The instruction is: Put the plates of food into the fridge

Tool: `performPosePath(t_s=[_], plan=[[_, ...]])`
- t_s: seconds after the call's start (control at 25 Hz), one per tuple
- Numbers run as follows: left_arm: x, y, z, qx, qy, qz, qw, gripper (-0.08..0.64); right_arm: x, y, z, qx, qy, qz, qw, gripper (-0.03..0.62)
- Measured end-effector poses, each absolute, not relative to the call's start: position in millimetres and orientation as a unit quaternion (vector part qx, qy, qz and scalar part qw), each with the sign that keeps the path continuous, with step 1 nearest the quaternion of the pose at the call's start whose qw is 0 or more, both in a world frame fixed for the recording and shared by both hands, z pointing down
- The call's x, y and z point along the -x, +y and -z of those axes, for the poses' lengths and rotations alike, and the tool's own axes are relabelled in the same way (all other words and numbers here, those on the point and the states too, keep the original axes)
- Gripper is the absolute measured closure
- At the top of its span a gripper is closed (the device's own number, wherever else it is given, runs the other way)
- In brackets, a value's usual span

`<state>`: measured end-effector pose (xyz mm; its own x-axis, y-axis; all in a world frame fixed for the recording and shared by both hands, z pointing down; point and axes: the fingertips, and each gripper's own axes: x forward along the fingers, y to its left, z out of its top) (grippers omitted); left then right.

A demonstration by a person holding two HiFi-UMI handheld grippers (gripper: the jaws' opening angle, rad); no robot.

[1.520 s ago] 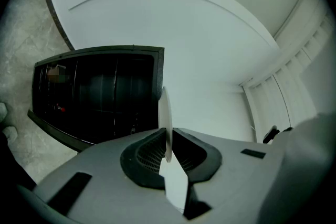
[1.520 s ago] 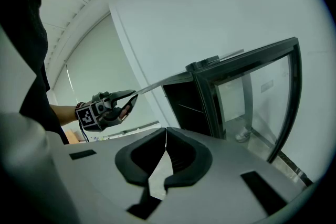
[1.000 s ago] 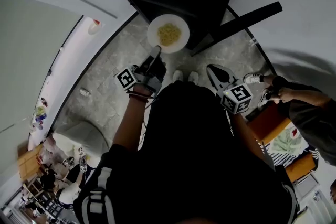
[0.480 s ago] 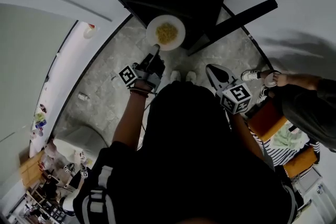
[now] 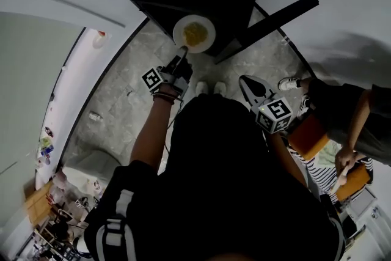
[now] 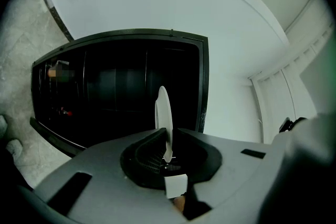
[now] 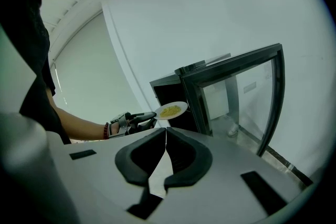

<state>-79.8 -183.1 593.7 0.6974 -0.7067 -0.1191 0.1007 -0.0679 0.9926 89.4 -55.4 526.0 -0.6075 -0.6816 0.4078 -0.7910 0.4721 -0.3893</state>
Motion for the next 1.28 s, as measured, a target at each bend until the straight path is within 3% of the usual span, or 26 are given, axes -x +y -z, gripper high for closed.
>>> performPosePath(t_s=[1.28], plan=[[56,-243,-628,-0.619,-0.225,0.334,0.674,0.515,-95,-51,-527,-0.471,-0.824,-0.300,0.097,0.568]])
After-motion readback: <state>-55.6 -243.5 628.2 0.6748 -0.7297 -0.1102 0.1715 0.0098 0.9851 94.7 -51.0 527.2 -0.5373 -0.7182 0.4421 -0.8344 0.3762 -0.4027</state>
